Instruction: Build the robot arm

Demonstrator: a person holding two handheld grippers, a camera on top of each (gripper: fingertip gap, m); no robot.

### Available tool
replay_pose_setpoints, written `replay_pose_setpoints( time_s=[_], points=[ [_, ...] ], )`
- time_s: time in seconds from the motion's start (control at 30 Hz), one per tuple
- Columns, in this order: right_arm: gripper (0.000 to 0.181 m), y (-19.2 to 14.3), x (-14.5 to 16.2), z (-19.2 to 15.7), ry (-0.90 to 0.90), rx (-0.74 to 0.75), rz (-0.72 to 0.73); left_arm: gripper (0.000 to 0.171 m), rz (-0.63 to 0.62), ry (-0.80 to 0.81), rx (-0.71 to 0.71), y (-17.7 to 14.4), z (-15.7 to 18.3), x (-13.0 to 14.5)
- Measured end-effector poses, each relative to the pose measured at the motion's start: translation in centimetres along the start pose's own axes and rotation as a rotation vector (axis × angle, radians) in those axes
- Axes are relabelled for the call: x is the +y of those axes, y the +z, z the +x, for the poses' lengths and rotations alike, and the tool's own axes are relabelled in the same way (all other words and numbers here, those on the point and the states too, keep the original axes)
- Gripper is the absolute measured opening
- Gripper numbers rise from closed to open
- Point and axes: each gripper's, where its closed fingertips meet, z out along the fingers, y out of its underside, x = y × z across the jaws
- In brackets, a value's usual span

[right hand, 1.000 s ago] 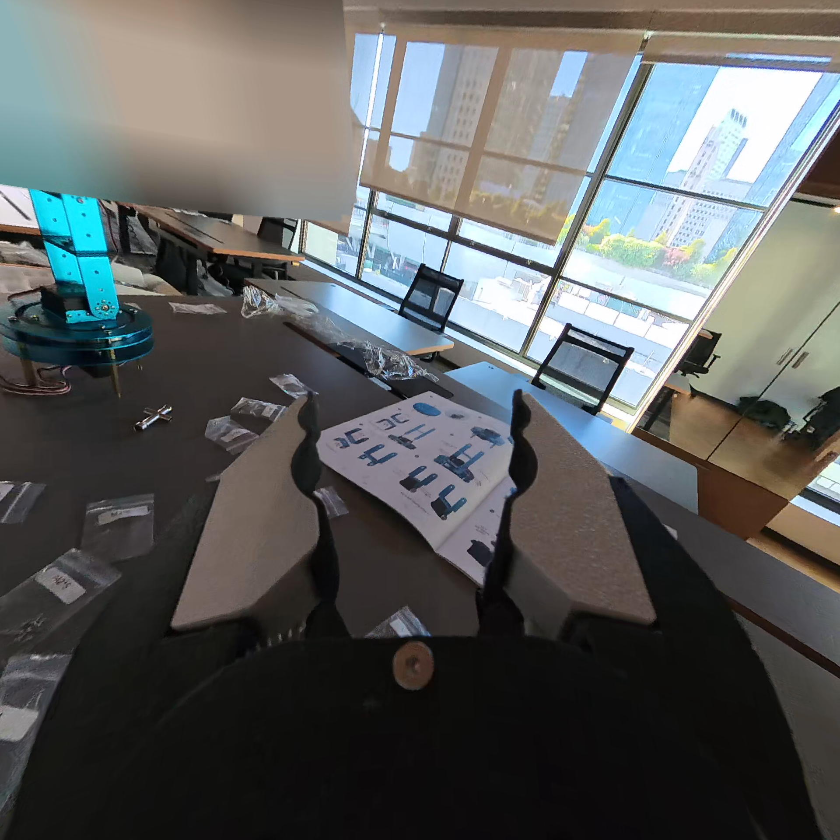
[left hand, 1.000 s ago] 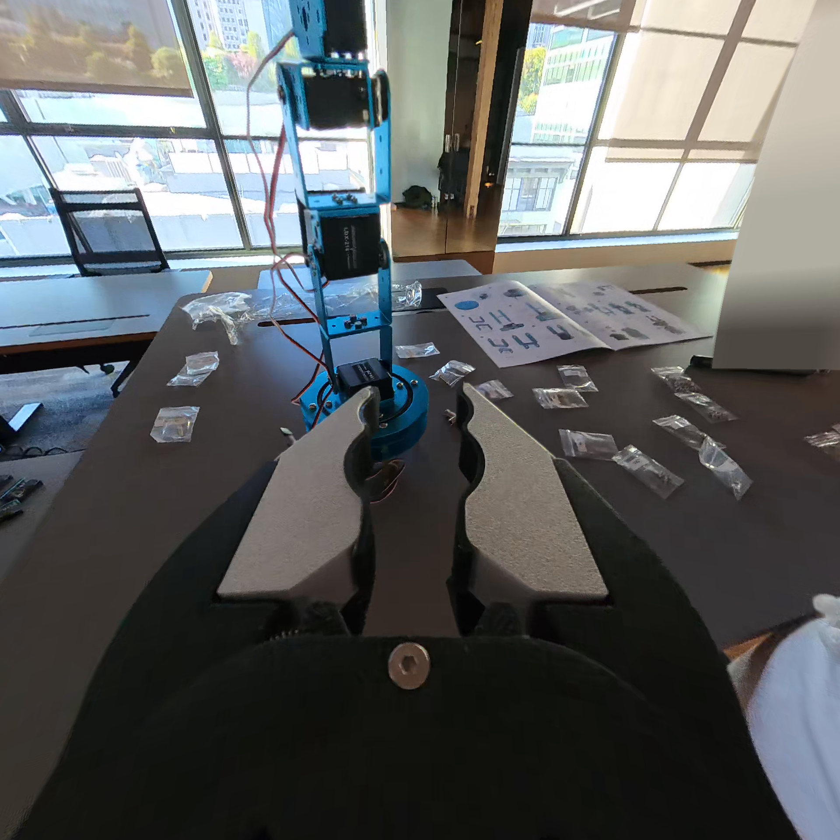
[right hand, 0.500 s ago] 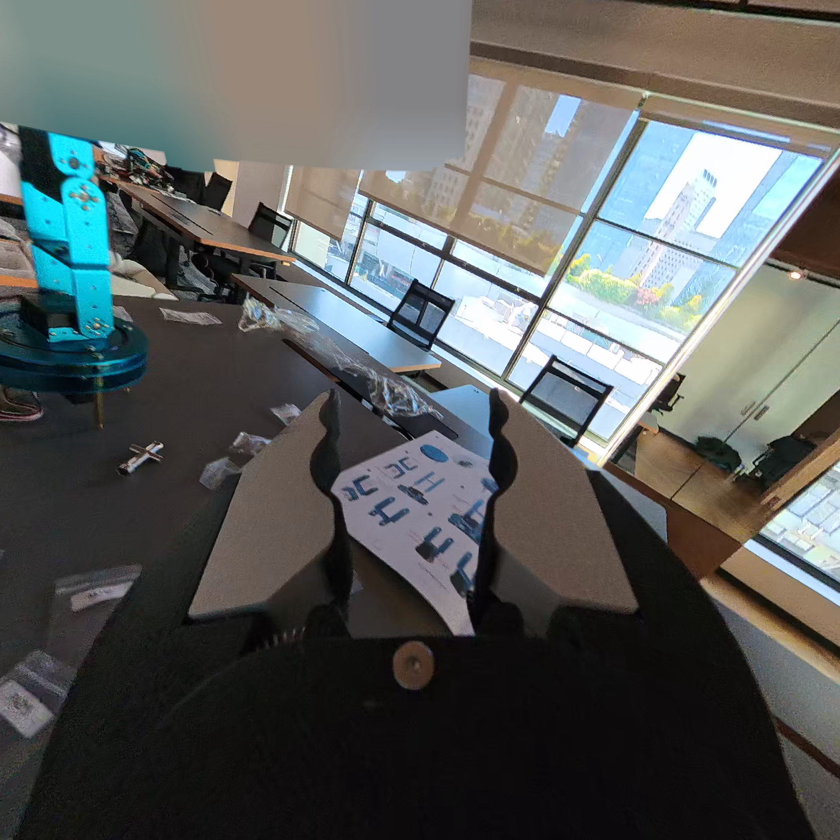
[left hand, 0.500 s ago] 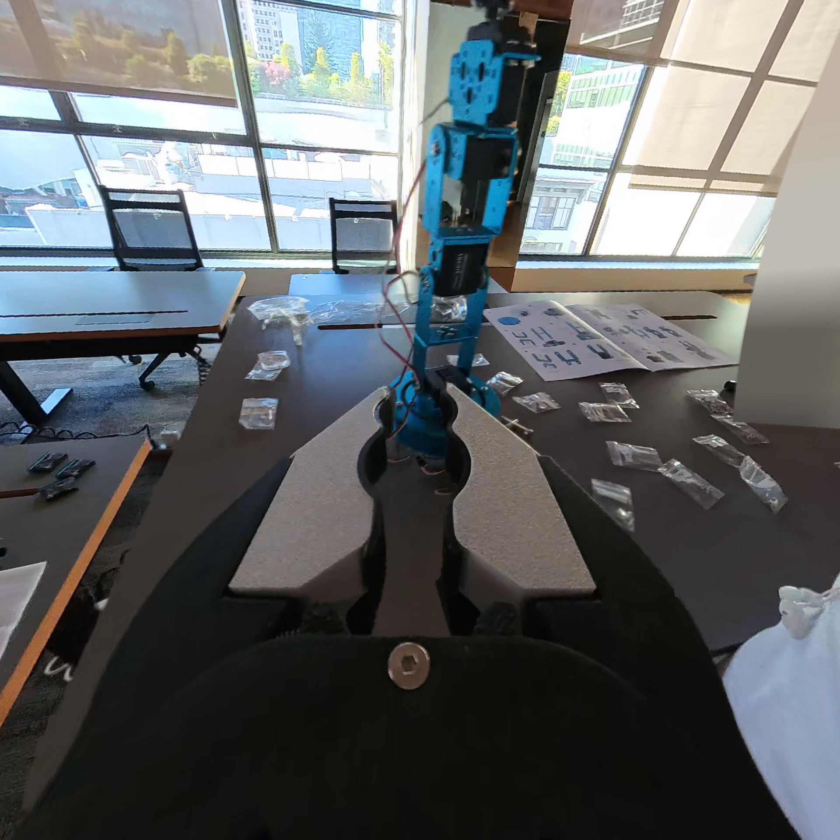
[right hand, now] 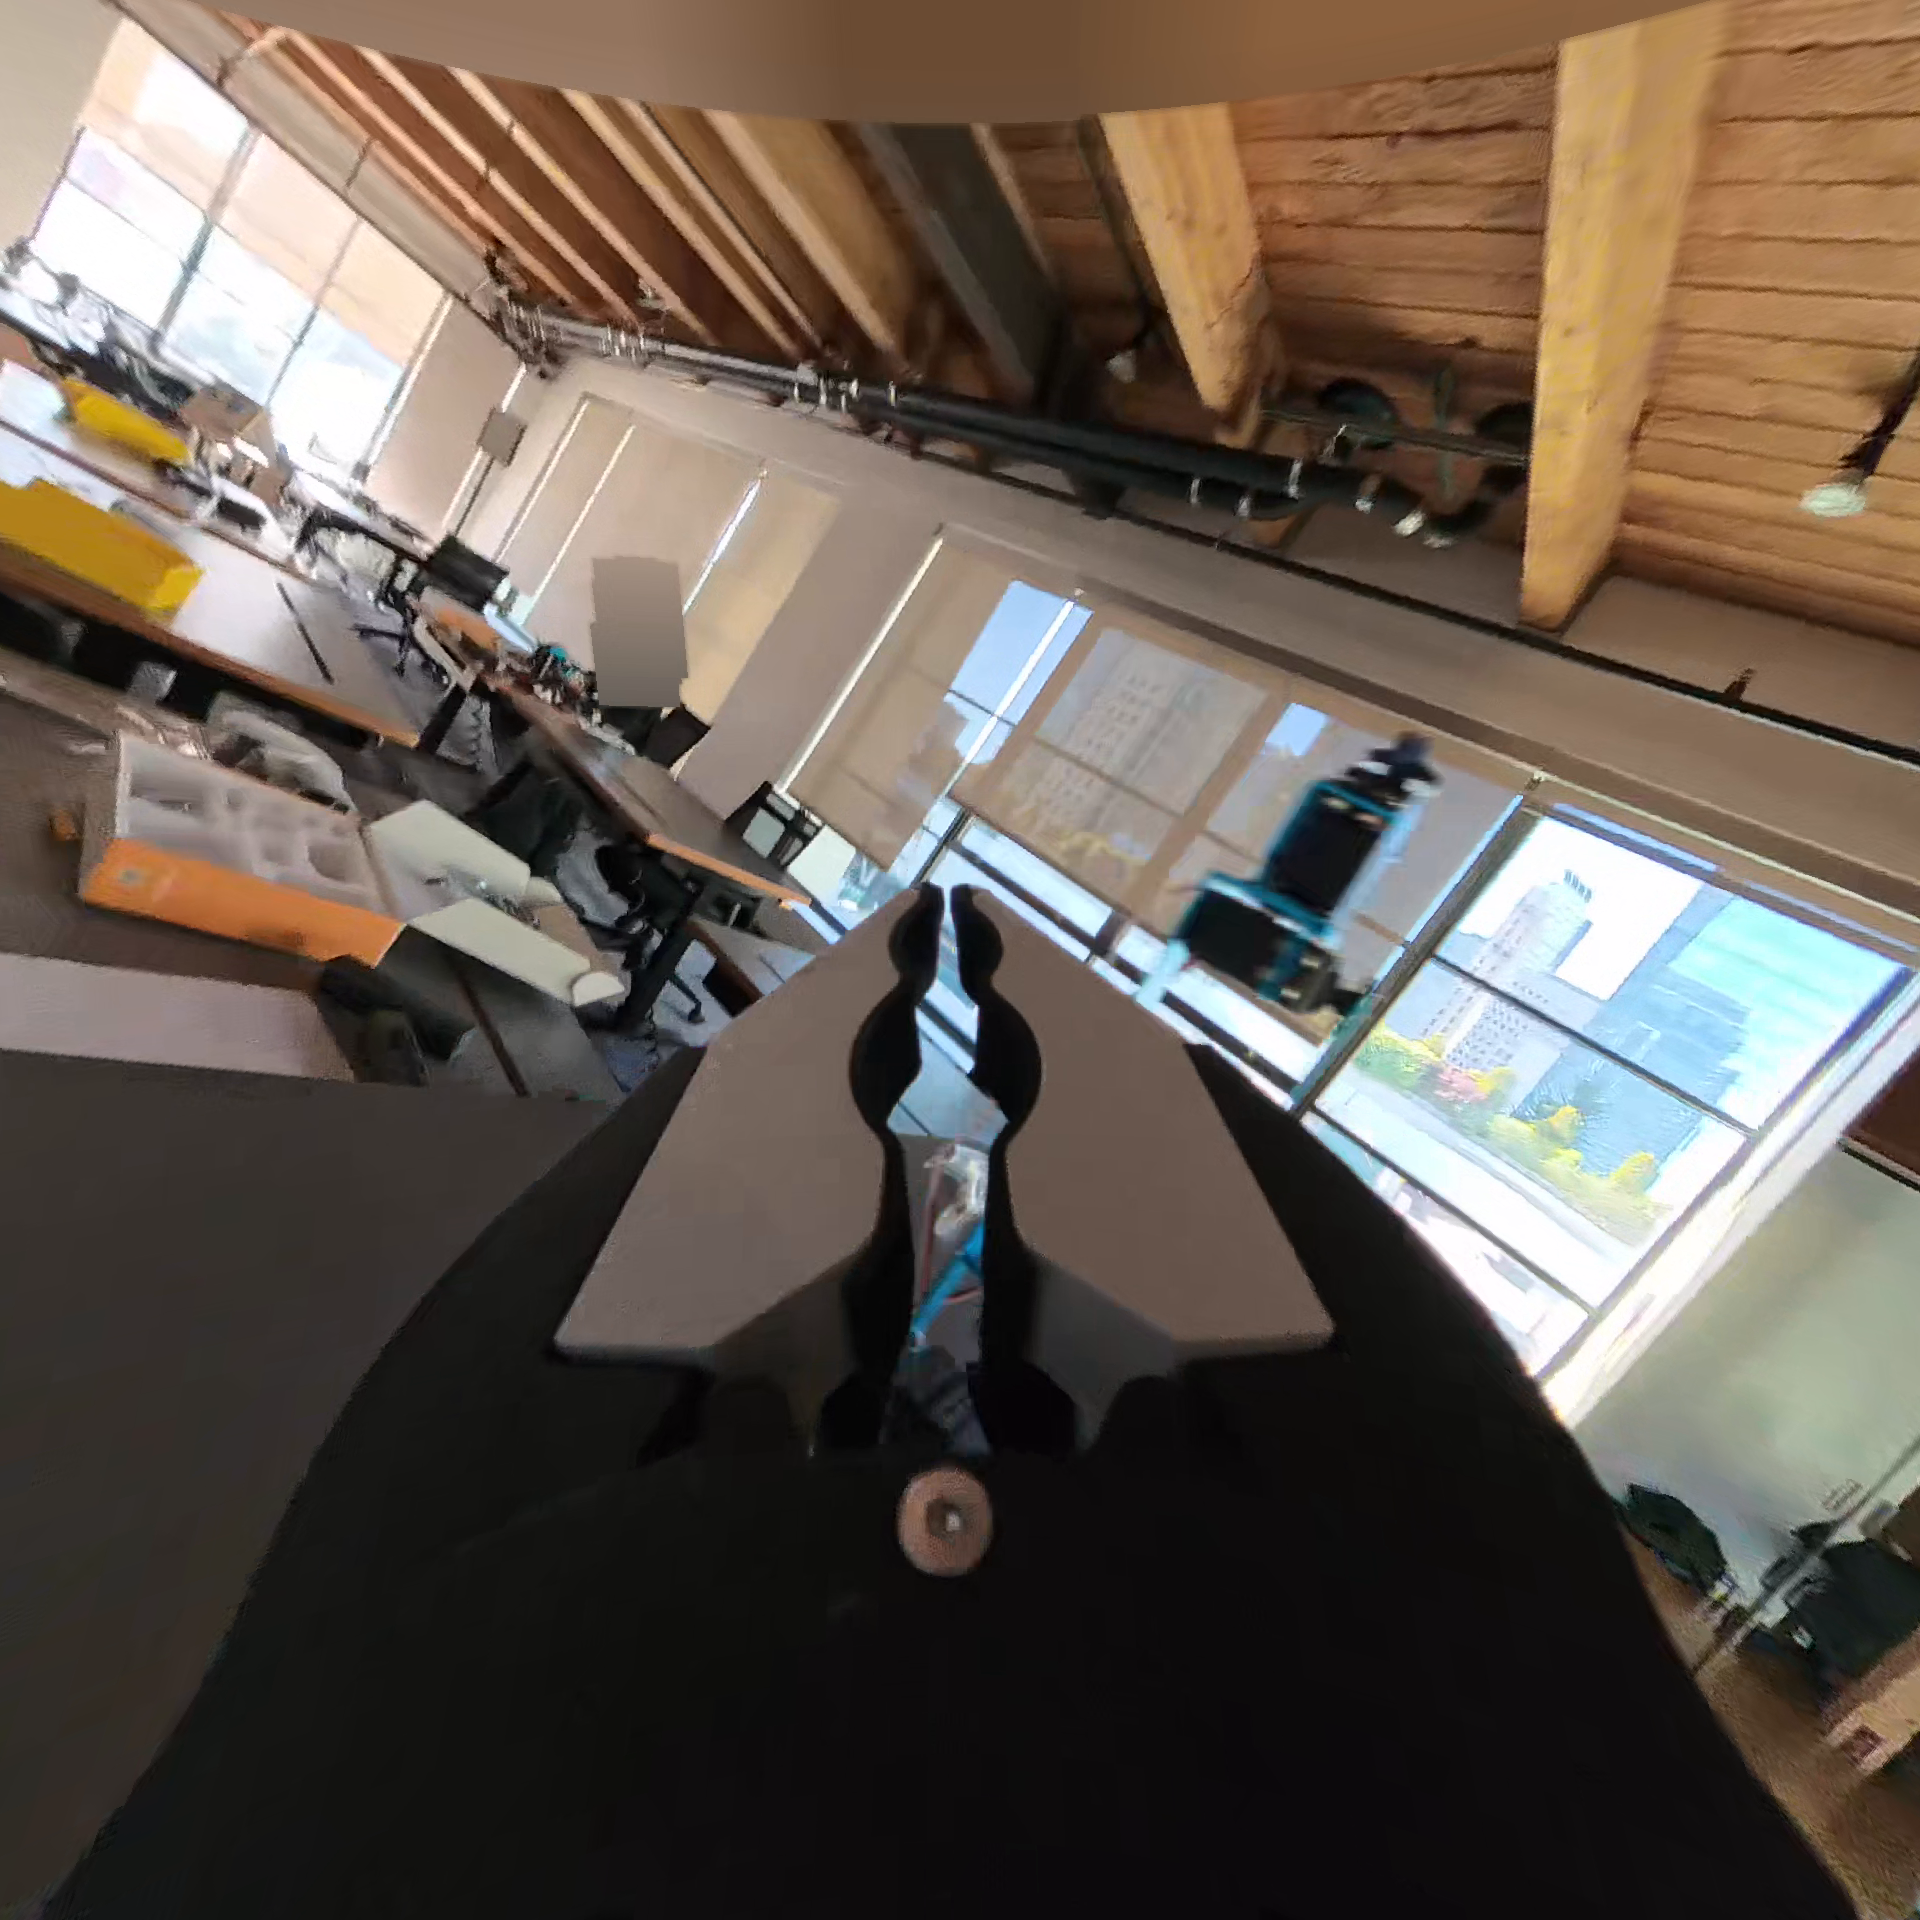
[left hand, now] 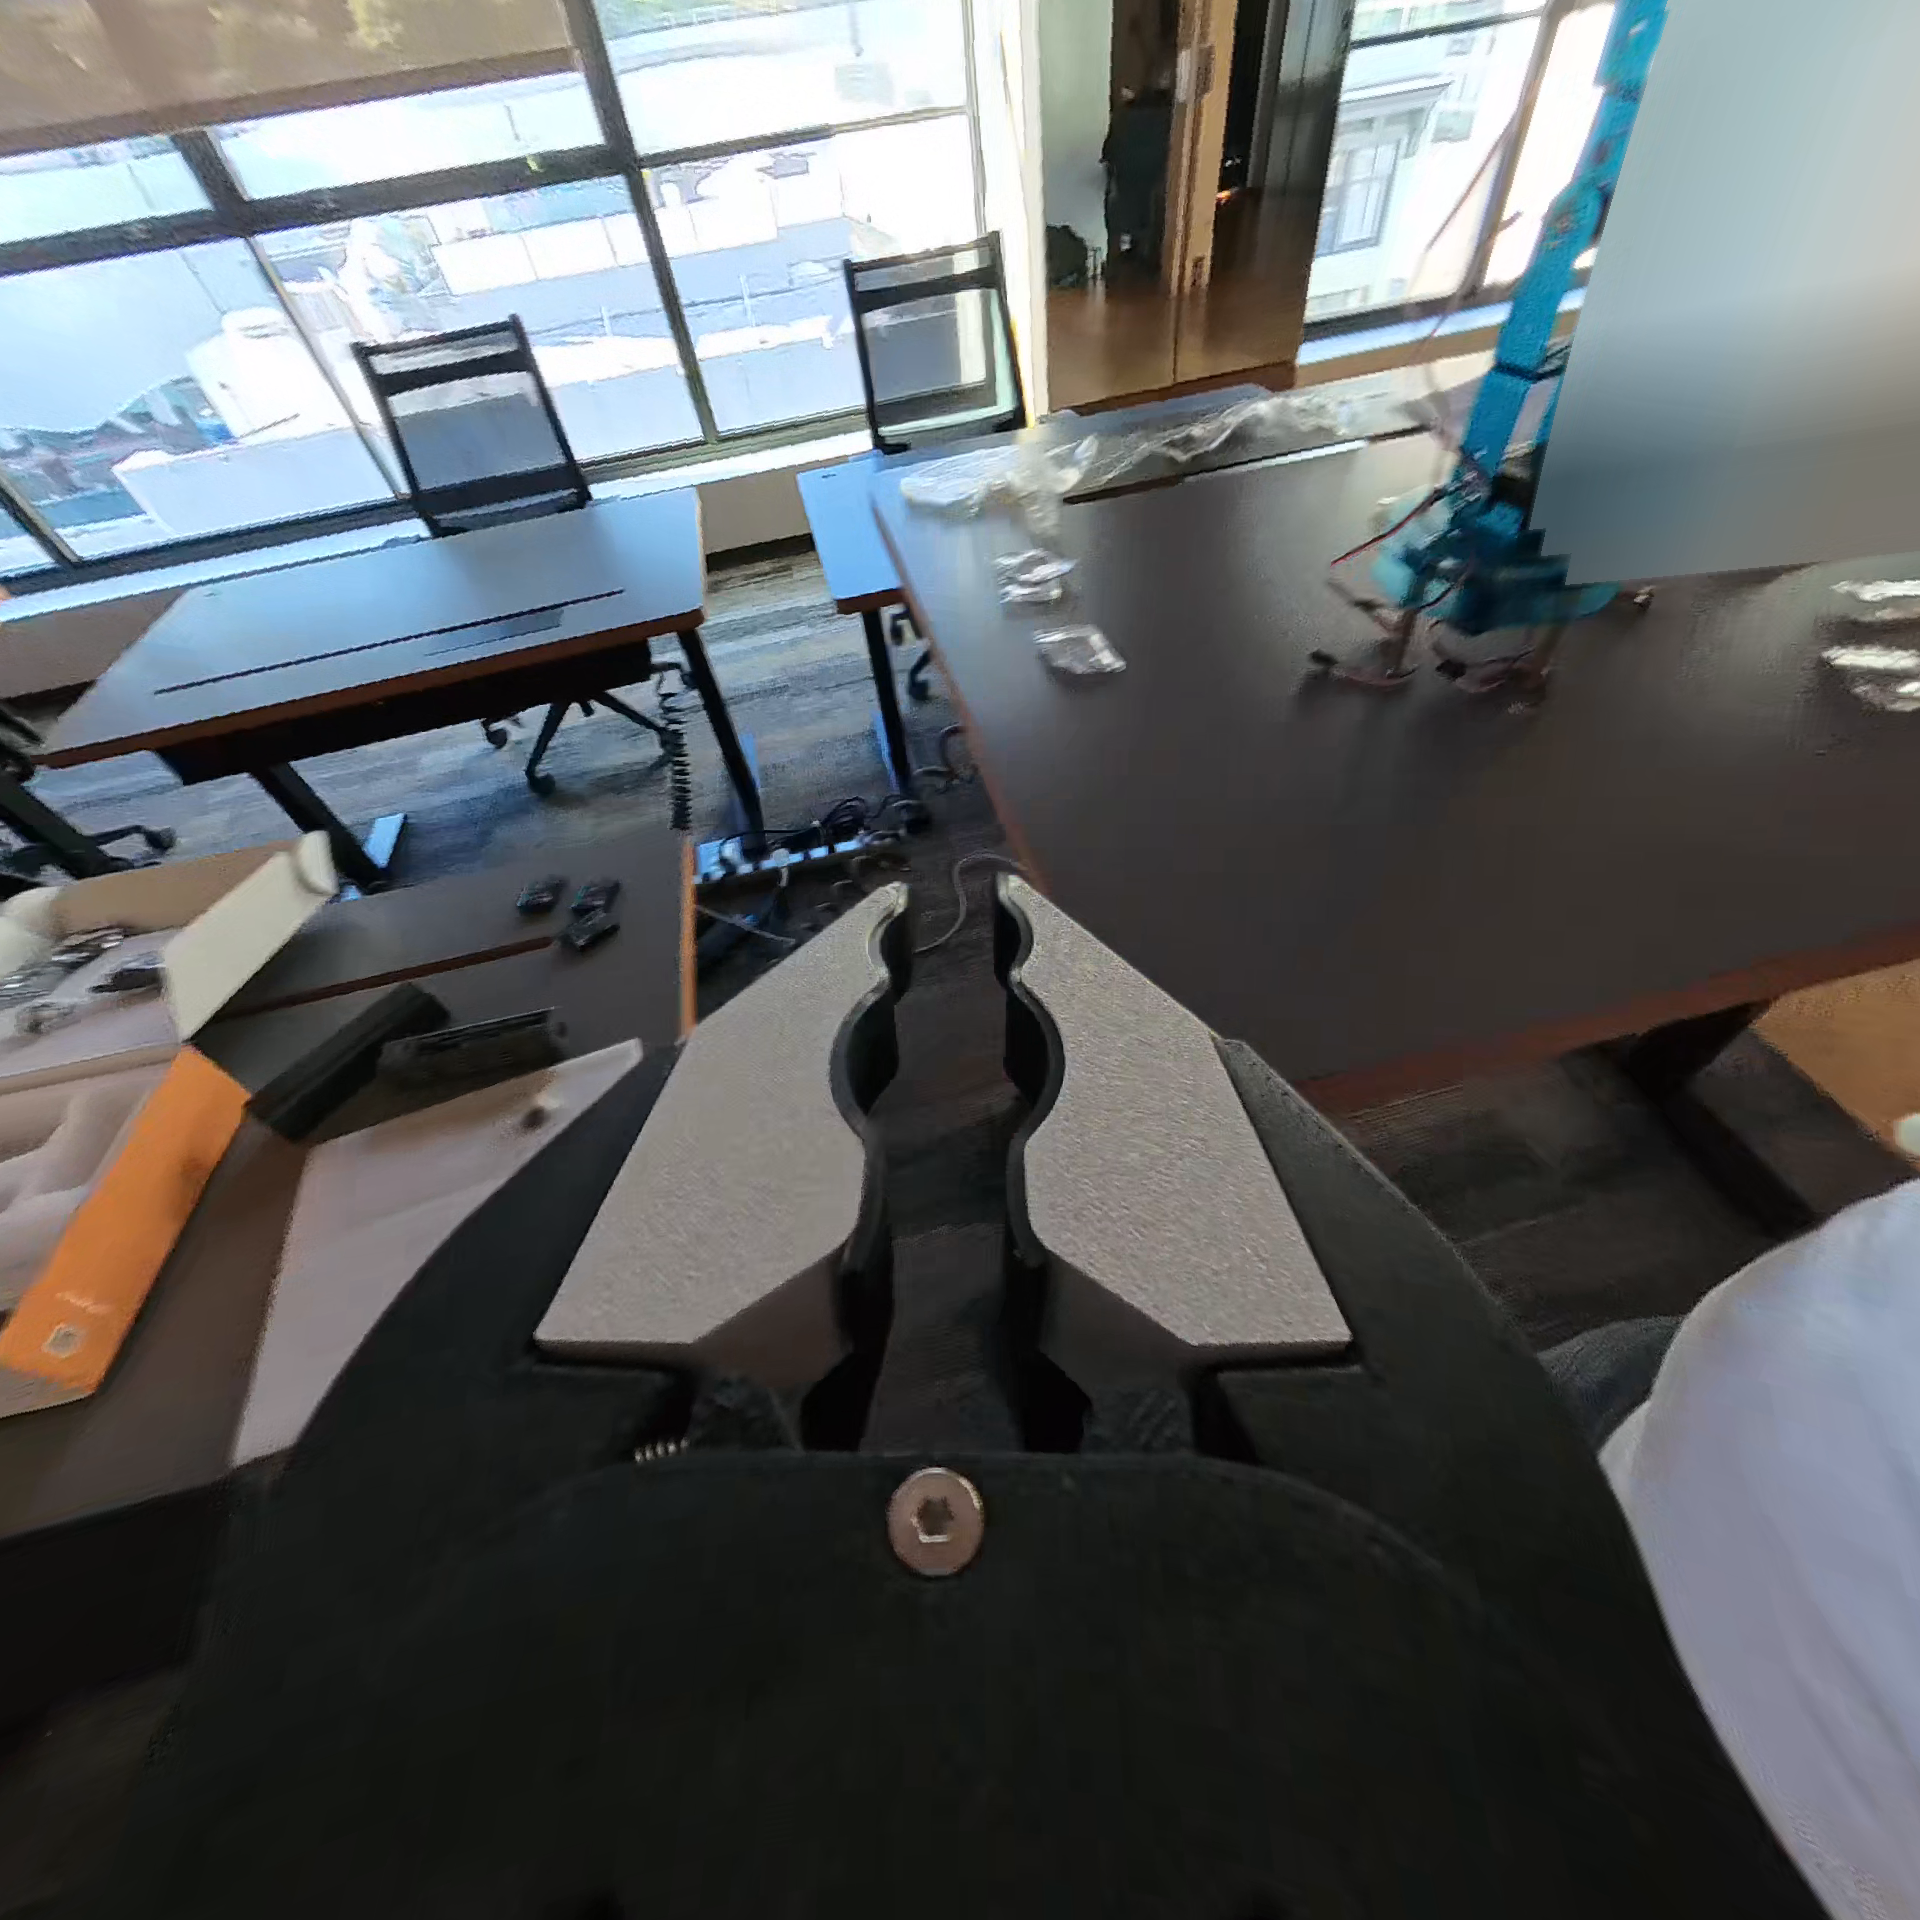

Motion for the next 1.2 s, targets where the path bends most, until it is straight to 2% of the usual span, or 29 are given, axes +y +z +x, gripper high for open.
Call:
replay_pose_setpoints(
  time_s=[0.13,0.3,0.47,0.57,0.67,0.8,0.83,0.9,0.97,1.07,1.2],
  points=[
    [0.0,4.0,0.4,-5.6,-0.002,-0.072,-0.099,0.01,-0.012,0.019,-0.022,-1.5,-5.1,1.5],
    [0.0,7.4,2.4,-8.9,0.005,-0.112,-0.183,0.003,0.018,-0.025,-0.005,-0.4,-9.5,2.3],
    [0.0,11.9,4.1,-13.3,0.044,-0.192,-0.134,0.0,0.062,-0.093,-0.04,0.2,-14.3,1.2],
    [0.0,16.6,4.7,-17.3,0.103,-0.307,-0.107,0.0,0.058,-0.147,-0.075,-0.5,-17.0,0.1],
    [0.0,20.6,5.3,-21.5,0.064,-0.445,-0.088,0.0,0.034,-0.151,-0.129,-1.8,-20.0,0.3],
    [0.0,23.7,6.6,-25.2,-0.006,-0.577,-0.135,0.002,0.103,-0.248,-0.2,-2.8,-24.5,1.6],
    [0.0,24.3,6.9,-25.7,-0.012,-0.586,-0.165,0.008,0.128,-0.291,-0.2,-2.9,-25.6,1.8],
    [0.0,25.4,6.8,-26.5,0.0,-0.584,-0.206,0.024,0.162,-0.355,-0.146,-3.1,-27.5,2.0],
    [0.0,26.6,6.5,-27.3,0.002,-0.553,-0.233,0.036,0.163,-0.354,-0.129,-3.6,-30.2,2.8],
    [0.0,28.9,5.7,-28.8,-0.017,-0.447,-0.294,0.043,0.192,-0.314,-0.109,-5.1,-34.9,3.9],
    [0.0,32.3,3.2,-31.9,0.026,-0.242,-0.399,0.05,0.2,-0.269,0.011,-7.8,-40.9,7.1]
  ],
)
